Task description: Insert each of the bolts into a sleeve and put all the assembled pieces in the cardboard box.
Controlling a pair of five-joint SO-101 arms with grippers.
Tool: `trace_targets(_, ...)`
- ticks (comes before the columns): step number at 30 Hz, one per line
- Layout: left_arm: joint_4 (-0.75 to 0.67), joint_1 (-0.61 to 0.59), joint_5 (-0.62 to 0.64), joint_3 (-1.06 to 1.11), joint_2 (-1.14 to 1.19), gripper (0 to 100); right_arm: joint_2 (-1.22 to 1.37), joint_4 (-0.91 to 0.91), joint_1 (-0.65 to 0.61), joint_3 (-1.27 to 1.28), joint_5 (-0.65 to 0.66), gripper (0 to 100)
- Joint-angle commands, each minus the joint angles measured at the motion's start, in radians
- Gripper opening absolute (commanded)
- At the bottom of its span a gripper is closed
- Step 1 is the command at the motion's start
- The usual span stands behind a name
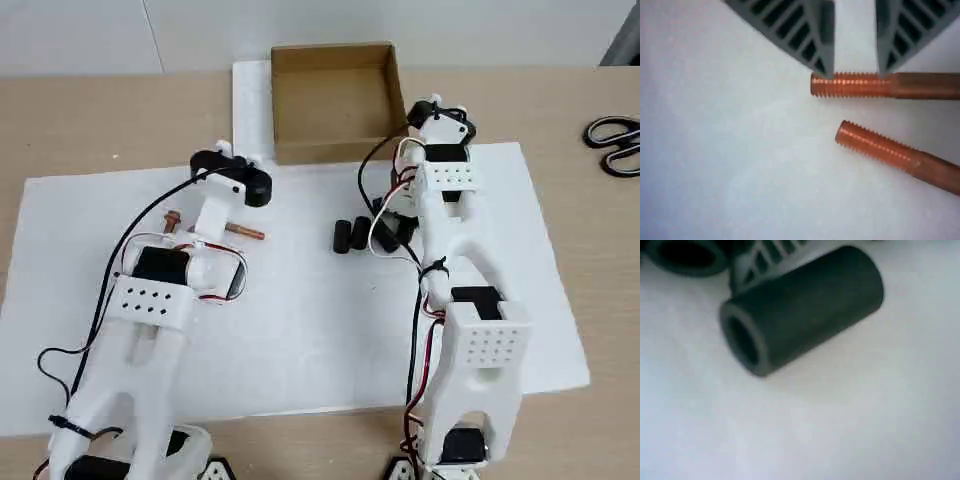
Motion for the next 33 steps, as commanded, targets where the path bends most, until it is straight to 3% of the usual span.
trace_targets(1, -0.018, -0.003, -0.003, -0.013, -0.009, 6, 0.008, -0.007, -0.013, -0.014, 0.032, 8.6)
trace_targets(9, -0.017, -0.003, -0.002, -0.013, -0.009, 6, 0.008, 0.027, -0.024, -0.014, 0.031, 13.2)
trace_targets(24, -0.018, -0.002, 0.0, -0.013, -0.009, 6, -0.111, 0.185, -0.067, -0.014, 0.034, 13.2)
trace_targets(33, -0.018, -0.002, 0.0, -0.007, -0.009, 6, -0.122, 0.182, -0.07, -0.012, 0.037, 12.8)
